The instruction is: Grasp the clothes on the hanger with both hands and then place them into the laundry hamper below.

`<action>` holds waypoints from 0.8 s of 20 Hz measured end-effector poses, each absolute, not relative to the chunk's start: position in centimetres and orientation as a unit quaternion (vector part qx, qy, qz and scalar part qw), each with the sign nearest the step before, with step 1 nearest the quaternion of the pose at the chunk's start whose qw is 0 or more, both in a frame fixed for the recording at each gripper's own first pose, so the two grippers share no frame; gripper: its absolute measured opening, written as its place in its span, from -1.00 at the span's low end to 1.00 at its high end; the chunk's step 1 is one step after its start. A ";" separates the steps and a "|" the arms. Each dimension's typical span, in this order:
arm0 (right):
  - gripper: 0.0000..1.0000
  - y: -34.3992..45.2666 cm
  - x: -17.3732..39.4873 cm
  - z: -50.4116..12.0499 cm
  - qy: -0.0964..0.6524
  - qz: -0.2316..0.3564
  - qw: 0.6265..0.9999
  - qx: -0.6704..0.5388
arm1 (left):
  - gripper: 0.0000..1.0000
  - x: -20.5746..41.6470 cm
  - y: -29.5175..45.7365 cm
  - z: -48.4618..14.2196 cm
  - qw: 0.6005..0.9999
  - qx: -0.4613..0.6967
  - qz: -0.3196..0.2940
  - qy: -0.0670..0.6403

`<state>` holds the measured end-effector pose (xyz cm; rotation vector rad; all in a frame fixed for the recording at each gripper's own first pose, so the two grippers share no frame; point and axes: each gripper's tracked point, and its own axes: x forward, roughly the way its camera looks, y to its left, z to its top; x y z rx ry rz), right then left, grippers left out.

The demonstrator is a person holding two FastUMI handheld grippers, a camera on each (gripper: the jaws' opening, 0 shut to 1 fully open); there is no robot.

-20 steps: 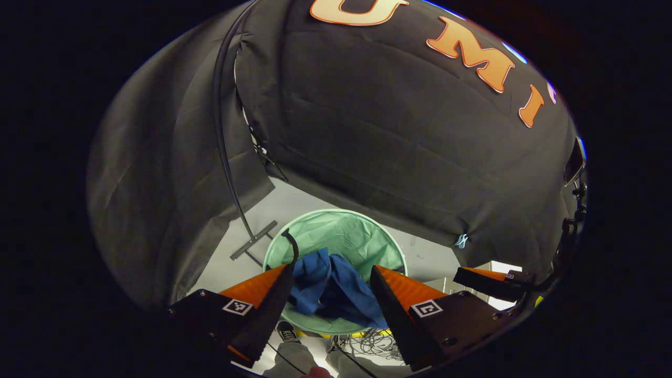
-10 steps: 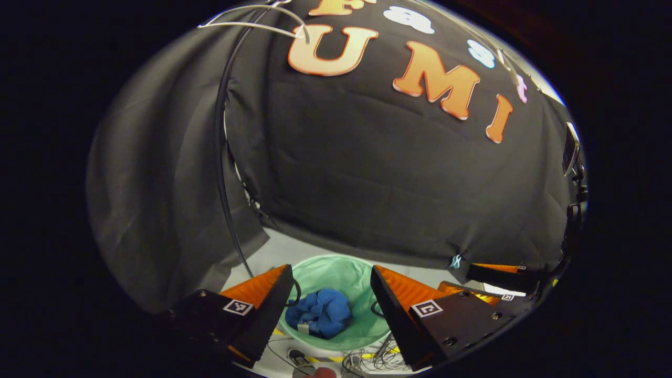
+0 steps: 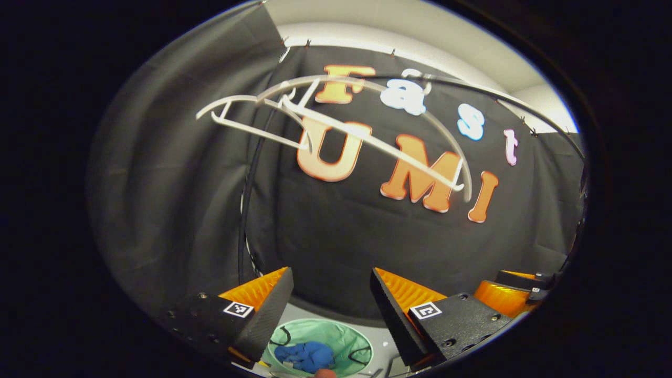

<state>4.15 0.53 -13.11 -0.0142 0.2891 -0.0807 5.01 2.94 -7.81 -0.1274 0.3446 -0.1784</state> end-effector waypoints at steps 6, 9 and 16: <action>0.75 -1.2 -1.6 -4.9 0.070 -0.018 0.997 0.013 | 0.76 -1.5 3.6 0.3 0.990 -0.077 -0.050 0.109; 0.84 -2.0 -4.6 -3.2 0.059 -0.019 0.998 0.014 | 0.76 -4.3 3.4 3.4 0.994 -0.071 -0.037 0.078; 0.98 -2.5 -8.6 -0.2 0.024 -0.025 0.999 0.019 | 0.86 -7.3 4.2 7.3 0.997 -0.059 -0.029 0.044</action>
